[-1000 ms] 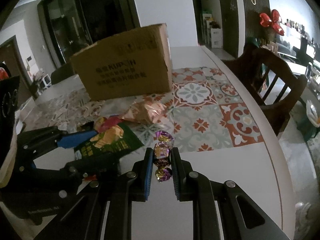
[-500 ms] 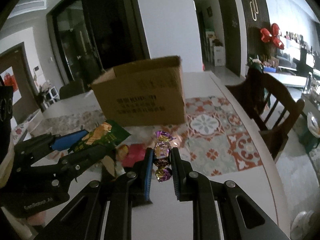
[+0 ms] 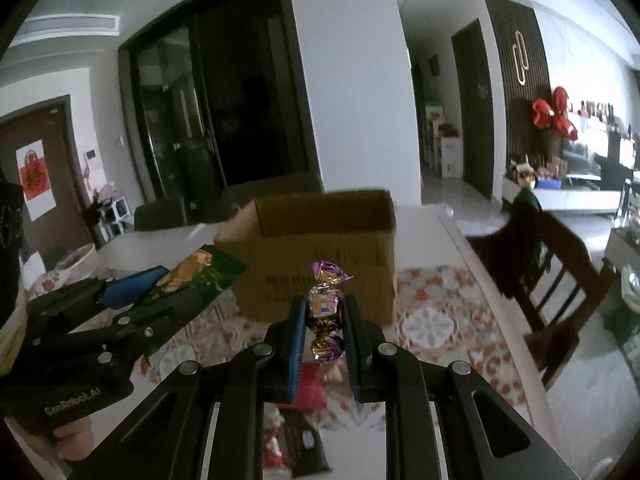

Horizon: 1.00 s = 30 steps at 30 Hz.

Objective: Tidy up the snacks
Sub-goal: 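Lift the green packet and purple candies and carry them over the box, then lower both items into the box and open both tools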

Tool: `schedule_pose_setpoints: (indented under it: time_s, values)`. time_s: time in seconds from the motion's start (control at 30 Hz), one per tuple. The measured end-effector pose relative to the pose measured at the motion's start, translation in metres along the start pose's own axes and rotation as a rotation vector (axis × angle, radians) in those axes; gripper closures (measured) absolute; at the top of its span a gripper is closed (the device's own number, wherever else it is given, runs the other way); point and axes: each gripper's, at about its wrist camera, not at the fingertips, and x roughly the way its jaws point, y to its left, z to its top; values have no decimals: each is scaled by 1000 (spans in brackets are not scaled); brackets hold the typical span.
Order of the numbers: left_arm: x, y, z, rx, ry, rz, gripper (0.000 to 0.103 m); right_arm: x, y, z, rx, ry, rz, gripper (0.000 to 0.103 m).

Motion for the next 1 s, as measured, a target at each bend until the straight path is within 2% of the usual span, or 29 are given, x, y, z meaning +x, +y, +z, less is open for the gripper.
schedule_pose_setpoints:
  time_s: [0.27, 0.57, 0.8, 1.0]
  values:
    - [0, 13, 24, -17, -50, 31, 58, 12, 2, 31, 2, -38, 44, 84]
    - [24, 32, 55, -42, -52, 53, 58, 44, 1, 65, -2, -32, 93, 84]
    - [47, 41, 78, -46, -34, 62, 58, 76, -6, 88, -2, 5, 102, 84]
    - [72, 54, 90, -86, 15, 57, 58, 104, -9, 107, -10, 44, 108, 84]
